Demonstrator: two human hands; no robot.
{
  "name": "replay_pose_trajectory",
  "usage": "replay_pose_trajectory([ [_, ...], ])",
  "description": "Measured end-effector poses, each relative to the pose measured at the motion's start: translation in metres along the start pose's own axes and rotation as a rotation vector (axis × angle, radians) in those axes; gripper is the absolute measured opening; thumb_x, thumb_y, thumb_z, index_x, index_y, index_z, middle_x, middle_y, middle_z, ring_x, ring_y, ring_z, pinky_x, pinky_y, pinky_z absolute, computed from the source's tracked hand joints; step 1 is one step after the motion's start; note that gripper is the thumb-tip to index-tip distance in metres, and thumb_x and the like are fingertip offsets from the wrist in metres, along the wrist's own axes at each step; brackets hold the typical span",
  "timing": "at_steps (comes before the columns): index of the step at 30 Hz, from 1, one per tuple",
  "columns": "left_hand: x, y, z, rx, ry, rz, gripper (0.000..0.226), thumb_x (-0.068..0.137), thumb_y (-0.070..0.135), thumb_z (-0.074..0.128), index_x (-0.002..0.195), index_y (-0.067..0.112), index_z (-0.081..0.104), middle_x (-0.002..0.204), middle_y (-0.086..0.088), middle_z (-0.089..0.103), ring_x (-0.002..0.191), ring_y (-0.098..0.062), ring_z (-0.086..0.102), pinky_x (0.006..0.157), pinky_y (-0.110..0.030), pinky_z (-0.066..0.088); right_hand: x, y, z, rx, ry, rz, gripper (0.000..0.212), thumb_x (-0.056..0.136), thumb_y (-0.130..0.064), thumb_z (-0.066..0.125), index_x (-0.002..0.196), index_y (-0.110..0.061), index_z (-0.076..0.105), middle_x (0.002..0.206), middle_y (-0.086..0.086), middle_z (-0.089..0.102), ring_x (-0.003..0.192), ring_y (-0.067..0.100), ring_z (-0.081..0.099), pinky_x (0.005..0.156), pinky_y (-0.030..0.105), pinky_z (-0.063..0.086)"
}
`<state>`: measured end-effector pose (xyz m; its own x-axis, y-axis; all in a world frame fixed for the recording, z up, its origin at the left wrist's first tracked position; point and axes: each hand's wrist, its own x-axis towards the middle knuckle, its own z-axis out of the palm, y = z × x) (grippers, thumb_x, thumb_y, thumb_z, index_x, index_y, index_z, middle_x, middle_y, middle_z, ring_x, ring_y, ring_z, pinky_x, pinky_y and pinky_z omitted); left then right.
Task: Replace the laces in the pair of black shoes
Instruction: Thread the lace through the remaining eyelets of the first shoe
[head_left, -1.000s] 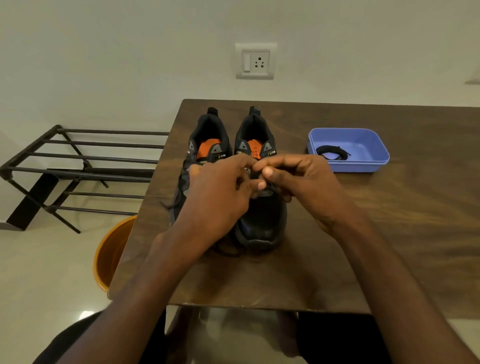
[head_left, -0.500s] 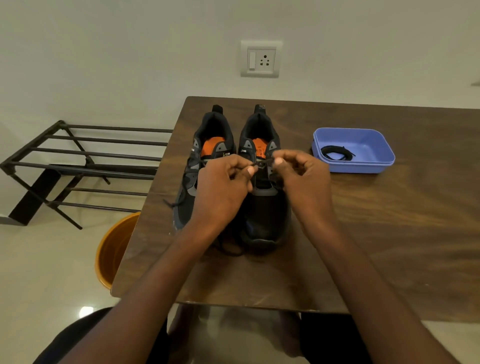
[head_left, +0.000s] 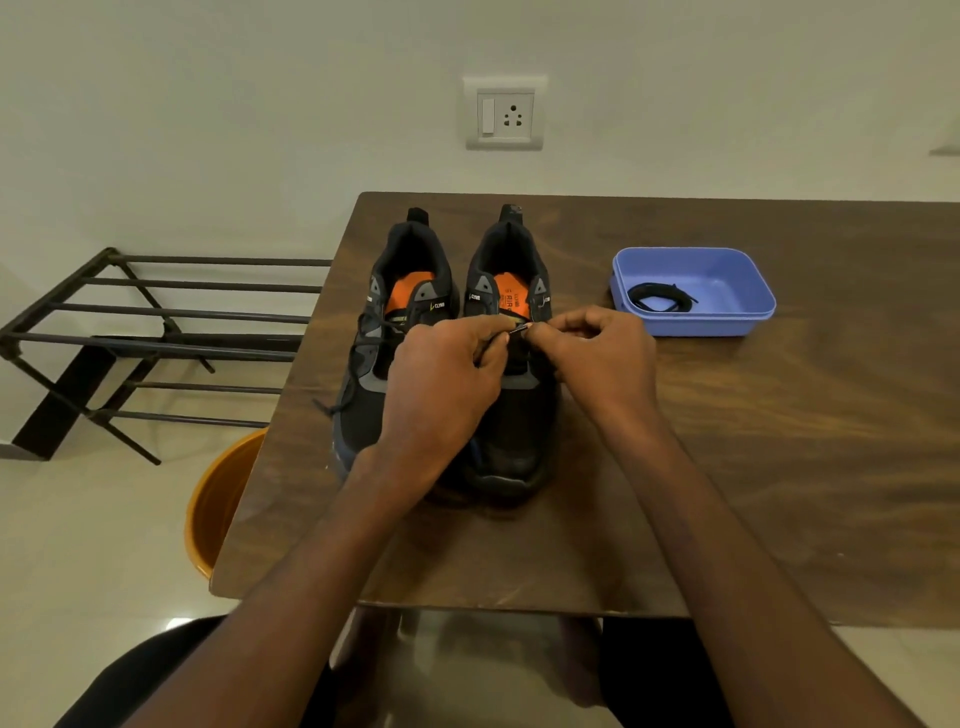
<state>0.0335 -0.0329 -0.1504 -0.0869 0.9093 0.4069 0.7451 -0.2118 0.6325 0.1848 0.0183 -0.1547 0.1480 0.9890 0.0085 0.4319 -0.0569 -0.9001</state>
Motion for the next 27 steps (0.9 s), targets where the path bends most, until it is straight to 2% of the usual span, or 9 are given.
replay_pose_trajectory([
  [2,0.002,-0.002,-0.001,-0.009,-0.014,-0.013,0.022,0.100,0.029,0.067,0.119,0.026,0.076,0.099,0.010,0.079,0.089,-0.003,0.072,0.081,-0.034,0.063,0.001,0.001,-0.001,0.042,-0.028,0.020,0.028,0.066,-0.053,0.082,0.077,-0.028,0.075,0.070,-0.014,0.073,0.073,0.007,0.073,0.073,0.045,0.064],
  [5,0.005,-0.006,-0.004,0.022,-0.054,-0.005,0.019,0.099,0.030,0.068,0.114,0.026,0.078,0.095,0.009,0.079,0.087,-0.005,0.073,0.077,-0.038,0.064,0.002,0.001,-0.003,0.072,-0.036,0.042,0.024,0.069,-0.046,0.086,0.075,-0.026,0.075,0.070,-0.012,0.074,0.073,0.009,0.073,0.074,0.046,0.064],
  [11,0.017,-0.008,-0.010,0.263,-0.219,0.082,0.024,0.099,0.033,0.063,0.120,0.037,0.075,0.098,0.007,0.078,0.090,-0.016,0.072,0.077,-0.043,0.062,0.001,-0.001,-0.005,0.085,-0.080,0.055,0.021,0.074,-0.040,0.088,0.077,-0.024,0.075,0.070,-0.008,0.075,0.071,0.010,0.074,0.074,0.044,0.065],
  [15,0.022,-0.009,-0.009,0.177,-0.286,0.061,0.022,0.098,0.030,0.066,0.117,0.037,0.077,0.100,0.010,0.079,0.092,-0.011,0.072,0.082,-0.044,0.061,-0.002,-0.001,-0.004,0.078,-0.086,0.048,0.021,0.076,-0.041,0.087,0.080,-0.024,0.075,0.074,-0.008,0.075,0.075,0.009,0.074,0.075,0.041,0.065],
  [19,0.017,-0.008,-0.003,0.023,-0.227,-0.043,0.013,0.097,0.030,0.070,0.104,0.036,0.079,0.093,0.015,0.077,0.087,-0.002,0.070,0.079,-0.039,0.062,-0.003,-0.002,-0.006,0.134,-0.092,0.088,0.021,0.085,-0.040,0.081,0.083,-0.020,0.076,0.078,-0.003,0.076,0.075,0.012,0.074,0.071,0.034,0.065],
  [21,0.014,-0.004,0.001,0.071,-0.186,-0.093,0.010,0.097,0.034,0.070,0.101,0.035,0.078,0.092,0.013,0.075,0.085,-0.003,0.068,0.077,-0.038,0.061,-0.002,-0.003,-0.009,0.179,-0.134,0.141,0.018,0.091,-0.035,0.076,0.086,-0.018,0.076,0.083,0.000,0.076,0.078,0.016,0.074,0.073,0.032,0.064],
  [24,0.007,0.005,0.005,0.279,-0.111,-0.125,0.015,0.099,0.040,0.065,0.108,0.032,0.073,0.094,0.009,0.072,0.083,-0.010,0.066,0.069,-0.034,0.055,-0.003,-0.005,-0.014,0.198,-0.180,0.176,0.010,0.092,-0.025,0.075,0.089,-0.015,0.076,0.088,0.003,0.076,0.084,0.016,0.074,0.075,0.030,0.064],
  [27,0.004,0.008,0.007,0.276,-0.075,-0.131,0.014,0.100,0.038,0.065,0.103,0.027,0.073,0.086,0.008,0.070,0.075,-0.008,0.063,0.066,-0.030,0.052,-0.007,-0.007,-0.014,0.213,-0.184,0.175,0.008,0.092,-0.022,0.075,0.089,-0.014,0.077,0.089,0.003,0.076,0.088,0.015,0.073,0.075,0.027,0.063],
])
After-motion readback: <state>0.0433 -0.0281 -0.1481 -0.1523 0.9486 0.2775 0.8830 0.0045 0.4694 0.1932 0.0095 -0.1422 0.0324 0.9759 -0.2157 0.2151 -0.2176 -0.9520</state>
